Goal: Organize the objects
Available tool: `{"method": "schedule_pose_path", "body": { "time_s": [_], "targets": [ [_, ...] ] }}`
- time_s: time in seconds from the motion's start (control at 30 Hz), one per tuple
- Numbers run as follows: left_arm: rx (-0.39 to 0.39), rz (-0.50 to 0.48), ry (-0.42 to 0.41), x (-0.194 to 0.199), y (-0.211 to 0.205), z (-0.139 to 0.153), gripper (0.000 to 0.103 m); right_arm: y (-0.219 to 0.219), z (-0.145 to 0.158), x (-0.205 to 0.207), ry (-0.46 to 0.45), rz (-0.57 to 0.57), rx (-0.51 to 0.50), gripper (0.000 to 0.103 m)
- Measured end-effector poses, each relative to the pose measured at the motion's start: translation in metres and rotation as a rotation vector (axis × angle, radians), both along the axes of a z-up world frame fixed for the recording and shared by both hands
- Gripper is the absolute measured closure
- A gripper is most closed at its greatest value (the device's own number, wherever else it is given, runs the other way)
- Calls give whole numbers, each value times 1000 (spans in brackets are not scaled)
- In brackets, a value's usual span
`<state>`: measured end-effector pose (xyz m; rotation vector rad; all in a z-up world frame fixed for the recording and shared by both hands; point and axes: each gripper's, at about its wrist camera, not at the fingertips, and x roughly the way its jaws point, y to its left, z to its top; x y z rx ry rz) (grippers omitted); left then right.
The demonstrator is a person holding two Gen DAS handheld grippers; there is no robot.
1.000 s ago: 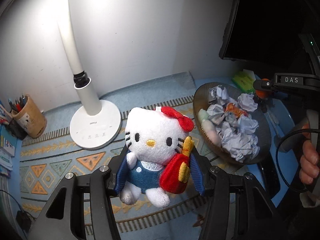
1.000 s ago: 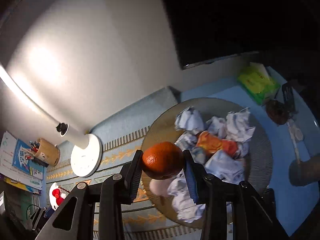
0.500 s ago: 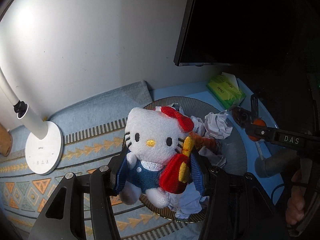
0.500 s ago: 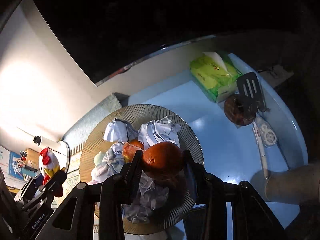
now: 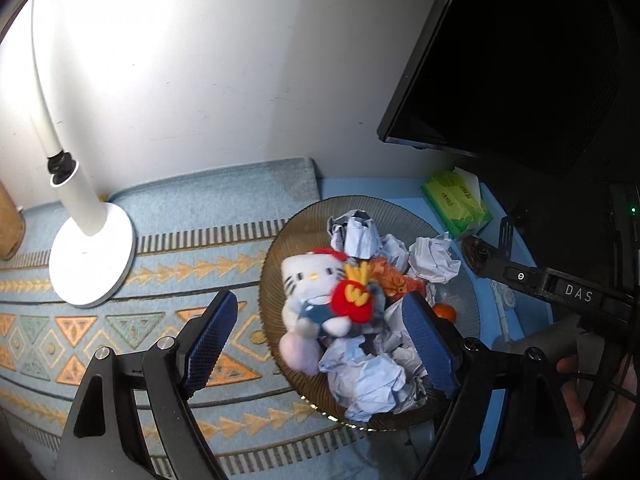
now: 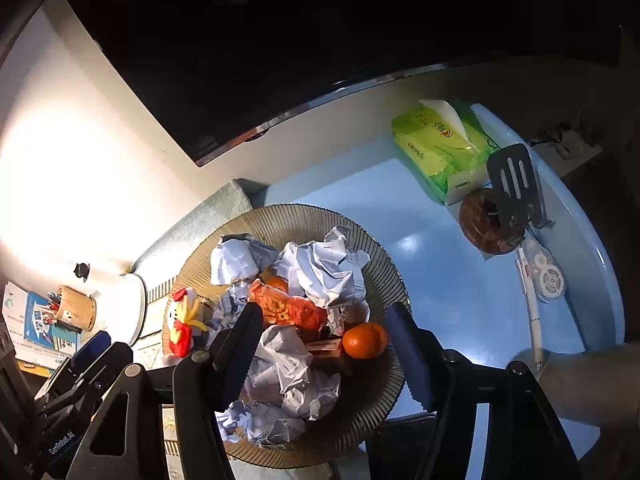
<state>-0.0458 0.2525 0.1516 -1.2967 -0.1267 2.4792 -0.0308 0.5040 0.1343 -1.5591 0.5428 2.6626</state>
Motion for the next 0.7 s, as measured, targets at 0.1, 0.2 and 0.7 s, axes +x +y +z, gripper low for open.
{"method": "schedule_pose_path", "body": {
  "time_s": [0.1, 0.2, 0.7],
  "targets": [
    [-41, 38, 34, 13, -18, 8, 20, -12, 2, 3, 1, 19, -14, 40],
    [-36, 88, 43, 24, -43, 15, 20, -32, 5, 7, 2, 58, -25, 40],
    [-67, 319, -14, 52, -183, 6, 20, -204, -7, 27, -31, 355, 10, 40]
  ]
}}
